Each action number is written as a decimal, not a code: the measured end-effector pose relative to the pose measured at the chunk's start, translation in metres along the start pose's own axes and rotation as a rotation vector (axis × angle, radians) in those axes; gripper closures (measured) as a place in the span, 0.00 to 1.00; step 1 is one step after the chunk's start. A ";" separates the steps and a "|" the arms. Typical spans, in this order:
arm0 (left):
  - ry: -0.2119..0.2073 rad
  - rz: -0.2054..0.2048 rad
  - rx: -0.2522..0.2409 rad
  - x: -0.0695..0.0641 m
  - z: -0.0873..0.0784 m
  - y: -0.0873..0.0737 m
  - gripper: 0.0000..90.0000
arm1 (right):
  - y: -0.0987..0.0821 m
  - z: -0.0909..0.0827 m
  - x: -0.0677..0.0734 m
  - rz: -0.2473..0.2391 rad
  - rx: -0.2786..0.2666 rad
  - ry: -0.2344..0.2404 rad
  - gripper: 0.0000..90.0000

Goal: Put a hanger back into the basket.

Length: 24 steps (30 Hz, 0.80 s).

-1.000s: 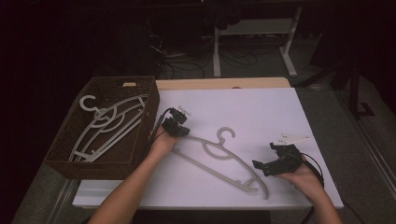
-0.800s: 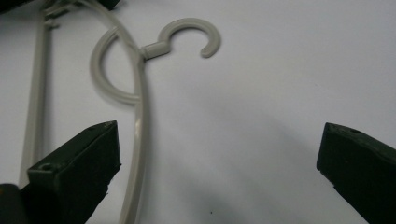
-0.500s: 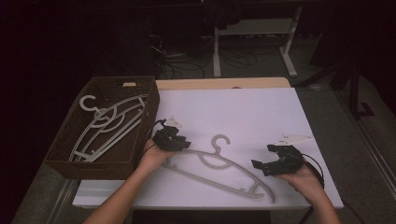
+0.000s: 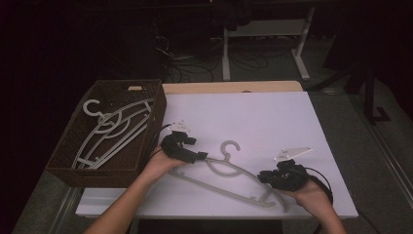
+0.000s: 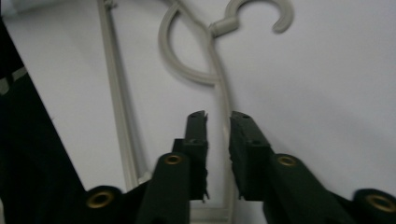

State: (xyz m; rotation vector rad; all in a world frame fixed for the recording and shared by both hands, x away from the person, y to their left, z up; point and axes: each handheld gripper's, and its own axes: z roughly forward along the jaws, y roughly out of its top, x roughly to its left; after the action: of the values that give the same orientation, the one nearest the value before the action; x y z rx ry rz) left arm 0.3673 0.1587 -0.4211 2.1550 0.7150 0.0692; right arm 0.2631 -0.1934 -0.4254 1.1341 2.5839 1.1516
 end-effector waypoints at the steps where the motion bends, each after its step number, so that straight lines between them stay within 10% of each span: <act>1: 0.003 -0.004 -0.001 0.000 0.000 0.000 0.19 | 0.000 0.002 0.001 -0.001 0.013 0.005 0.92; 12: 0.027 -0.017 0.002 0.002 0.001 0.000 0.13 | -0.004 0.016 0.003 -0.029 0.182 -0.036 0.99; 24: 0.024 -0.019 0.017 0.003 0.004 -0.001 0.13 | 0.005 0.015 -0.021 -0.019 0.184 -0.108 0.99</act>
State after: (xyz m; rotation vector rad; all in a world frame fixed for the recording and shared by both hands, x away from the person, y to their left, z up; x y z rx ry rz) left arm 0.3699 0.1580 -0.4249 2.1663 0.7528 0.0797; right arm 0.2862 -0.1958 -0.4372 1.1673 2.6541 0.8380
